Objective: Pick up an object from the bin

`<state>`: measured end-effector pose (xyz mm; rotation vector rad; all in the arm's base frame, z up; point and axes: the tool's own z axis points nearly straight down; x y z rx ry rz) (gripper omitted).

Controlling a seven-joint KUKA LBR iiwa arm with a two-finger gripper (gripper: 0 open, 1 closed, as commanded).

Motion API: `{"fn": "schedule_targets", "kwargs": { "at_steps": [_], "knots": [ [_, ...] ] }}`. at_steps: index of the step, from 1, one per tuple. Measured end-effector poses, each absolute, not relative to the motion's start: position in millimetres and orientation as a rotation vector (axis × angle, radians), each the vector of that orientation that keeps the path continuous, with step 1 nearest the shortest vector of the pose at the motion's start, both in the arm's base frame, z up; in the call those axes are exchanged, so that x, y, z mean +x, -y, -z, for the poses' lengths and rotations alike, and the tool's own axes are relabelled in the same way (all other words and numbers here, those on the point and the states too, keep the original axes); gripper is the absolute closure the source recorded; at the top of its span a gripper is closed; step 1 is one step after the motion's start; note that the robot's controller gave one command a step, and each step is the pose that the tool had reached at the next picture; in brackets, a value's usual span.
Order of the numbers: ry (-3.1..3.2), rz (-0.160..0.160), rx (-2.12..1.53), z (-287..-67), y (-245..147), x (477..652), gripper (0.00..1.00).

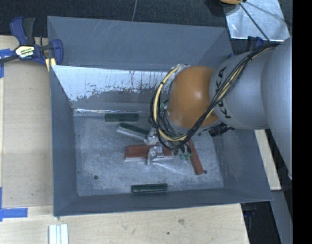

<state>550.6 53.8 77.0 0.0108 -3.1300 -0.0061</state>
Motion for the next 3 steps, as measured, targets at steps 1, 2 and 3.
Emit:
{"fn": "schedule_targets", "kwargs": {
  "at_steps": [1, 2, 3],
  "knots": [
    [3.13, 0.006, 0.011, -77, -54, 550.7, 1.0],
    [3.154, 0.016, 0.101, -78, -50, 543.7, 1.0],
    [3.145, 0.001, 0.126, -224, -50, 546.0, 1.0]
  ]
}}
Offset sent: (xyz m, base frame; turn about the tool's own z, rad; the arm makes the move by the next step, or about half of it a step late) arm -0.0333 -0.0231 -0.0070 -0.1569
